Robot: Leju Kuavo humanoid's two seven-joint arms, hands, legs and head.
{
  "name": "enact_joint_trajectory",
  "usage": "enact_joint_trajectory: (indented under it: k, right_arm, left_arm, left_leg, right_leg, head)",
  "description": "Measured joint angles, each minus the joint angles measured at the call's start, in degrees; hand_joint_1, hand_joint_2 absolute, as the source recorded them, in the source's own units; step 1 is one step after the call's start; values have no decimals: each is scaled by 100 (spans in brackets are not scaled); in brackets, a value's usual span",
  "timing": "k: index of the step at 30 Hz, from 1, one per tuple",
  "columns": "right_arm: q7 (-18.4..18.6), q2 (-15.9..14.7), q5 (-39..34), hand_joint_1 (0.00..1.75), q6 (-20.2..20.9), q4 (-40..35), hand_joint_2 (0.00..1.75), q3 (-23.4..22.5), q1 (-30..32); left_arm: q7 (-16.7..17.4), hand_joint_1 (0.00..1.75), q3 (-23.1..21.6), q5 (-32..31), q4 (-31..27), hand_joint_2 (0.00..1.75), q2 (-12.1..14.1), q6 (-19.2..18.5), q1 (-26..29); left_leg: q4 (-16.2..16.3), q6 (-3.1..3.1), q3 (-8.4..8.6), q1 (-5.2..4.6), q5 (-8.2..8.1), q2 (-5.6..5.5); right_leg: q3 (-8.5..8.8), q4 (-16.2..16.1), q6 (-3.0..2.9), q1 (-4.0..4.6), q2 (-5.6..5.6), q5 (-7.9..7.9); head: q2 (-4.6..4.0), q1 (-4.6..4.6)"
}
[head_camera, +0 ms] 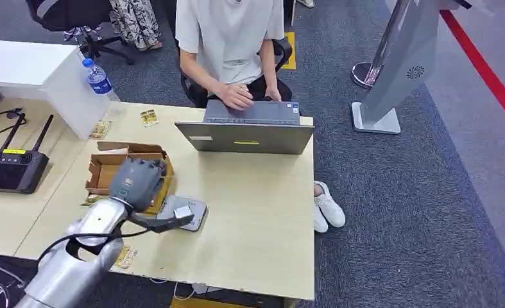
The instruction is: Pass the card to the sensor for recognition and then transmit it.
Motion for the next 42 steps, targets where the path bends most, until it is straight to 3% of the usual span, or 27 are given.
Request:
enact_joint_trajectory:
  k: [7, 11, 19, 20, 36, 39, 42]
  right_arm:
    - [57, -4, 105, 0, 31, 11, 0, 57, 6]
    - [94, -4, 118, 0, 53, 17, 0, 74, 1]
    - [105, -4, 146, 0, 103, 20, 0, 103, -12]
    - [105, -4, 151, 0, 103, 20, 0, 103, -12]
    - [164, -4, 100, 0, 157, 22, 0, 107, -13]
    - [157, -7, 0, 0, 155, 22, 0, 107, -6]
    - [109, -15, -159, 0, 151, 22, 0, 72, 27]
  left_arm:
    - [28, 175, 1023, -65, -192, 175, 411, -535, -1418]
    - [57, 175, 1223, -192, -120, 175, 531, -798, -1899]
    - [105, 175, 1287, -232, 108, 175, 542, -890, -2339]
    - [105, 0, 1287, -216, 129, 175, 540, -892, -2359]
    - [138, 0, 1287, 59, 42, 175, 439, -682, -2257]
    - [-44, 0, 1287, 322, -319, 175, 430, -1111, -1943]
    - [-363, 0, 1247, 696, -897, 175, 569, -1476, -1282]
  left_leg:
    - [0, -15, -28, 7, 23, 3]
    - [0, -11, -35, 6, 27, 1]
    - [0, -6, -41, 1, 30, 1]
    - [1, -6, -41, 0, 30, 1]
    - [0, -6, -43, 0, 30, 2]
    - [0, -6, -44, -2, 29, 3]
    - [-1, -5, -45, -3, 27, 15]
  right_leg:
    - [-36, 3, -3, 4, 3, 22]
    - [-40, 2, 0, 3, 2, 25]
    - [-43, 1, 0, 0, 2, 31]
    - [-44, 1, 0, -1, 2, 31]
    - [-46, 1, -1, -1, 3, 32]
    - [-46, 1, -1, -3, 5, 32]
    - [-52, 1, -1, -3, 20, 32]
  head:
    - [0, -2]
    - [0, -3]
    - [0, 0]
    - [0, 0]
    - [0, 0]
    - [0, 0]
    - [0, 2]
